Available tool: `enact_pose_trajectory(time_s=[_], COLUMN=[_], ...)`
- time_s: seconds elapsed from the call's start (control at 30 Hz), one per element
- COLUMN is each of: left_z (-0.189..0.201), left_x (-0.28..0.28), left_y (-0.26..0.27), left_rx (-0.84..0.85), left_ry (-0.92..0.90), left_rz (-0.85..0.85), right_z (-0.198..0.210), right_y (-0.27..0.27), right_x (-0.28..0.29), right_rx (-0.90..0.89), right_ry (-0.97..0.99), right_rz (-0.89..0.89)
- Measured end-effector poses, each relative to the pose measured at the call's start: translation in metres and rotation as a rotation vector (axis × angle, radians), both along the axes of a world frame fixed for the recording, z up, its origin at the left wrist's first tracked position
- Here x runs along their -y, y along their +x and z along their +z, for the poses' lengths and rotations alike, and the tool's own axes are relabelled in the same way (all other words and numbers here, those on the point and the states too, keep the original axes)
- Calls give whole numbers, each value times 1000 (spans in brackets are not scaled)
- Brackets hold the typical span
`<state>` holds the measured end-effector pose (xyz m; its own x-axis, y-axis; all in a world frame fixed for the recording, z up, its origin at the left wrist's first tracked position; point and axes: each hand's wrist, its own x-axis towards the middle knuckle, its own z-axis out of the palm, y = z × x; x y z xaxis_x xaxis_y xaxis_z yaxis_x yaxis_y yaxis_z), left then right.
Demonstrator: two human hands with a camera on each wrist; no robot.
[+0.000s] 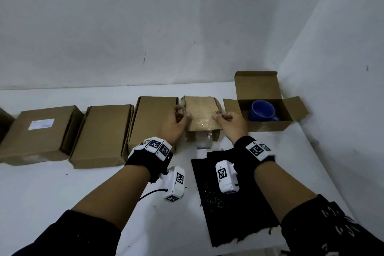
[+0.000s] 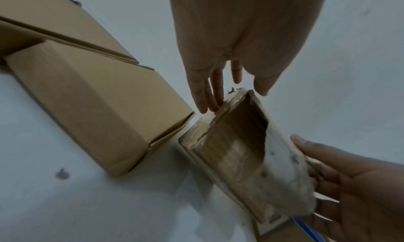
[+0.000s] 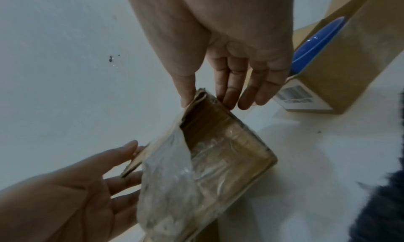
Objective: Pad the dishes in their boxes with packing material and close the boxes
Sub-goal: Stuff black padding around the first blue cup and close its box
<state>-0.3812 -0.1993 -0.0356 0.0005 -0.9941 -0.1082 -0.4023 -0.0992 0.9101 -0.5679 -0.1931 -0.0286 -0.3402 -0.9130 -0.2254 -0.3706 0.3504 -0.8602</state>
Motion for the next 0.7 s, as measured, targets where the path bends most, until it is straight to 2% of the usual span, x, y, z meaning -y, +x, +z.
enact_pose_trajectory(time_s=[0.17, 0.23, 0.33, 0.4, 0.53, 0.6, 0.7], left_z=[10, 13, 18, 16, 10, 10, 9], left_x=[23, 34, 47, 54, 62, 63, 64], left_y=[5, 3, -1, -3, -2, -2, -3], left_rx=[86, 83, 62, 58, 81, 91, 100], left_ry=[-103, -71, -26, -13, -4, -6, -7], left_rz=[-60, -59, -37, -27, -15, -9, 0], right_z=[23, 30, 32, 27, 18, 15, 6], right_y=[14, 20, 21, 21, 32, 38, 43], right_x=[22, 30, 34, 26, 10, 16, 26], right_rx=[-43, -44, 56, 20, -87, -29, 102], right_ry=[7, -16, -87, -119, -106, -105, -68], right_rz=[29, 25, -84, -111, 96, 107, 24])
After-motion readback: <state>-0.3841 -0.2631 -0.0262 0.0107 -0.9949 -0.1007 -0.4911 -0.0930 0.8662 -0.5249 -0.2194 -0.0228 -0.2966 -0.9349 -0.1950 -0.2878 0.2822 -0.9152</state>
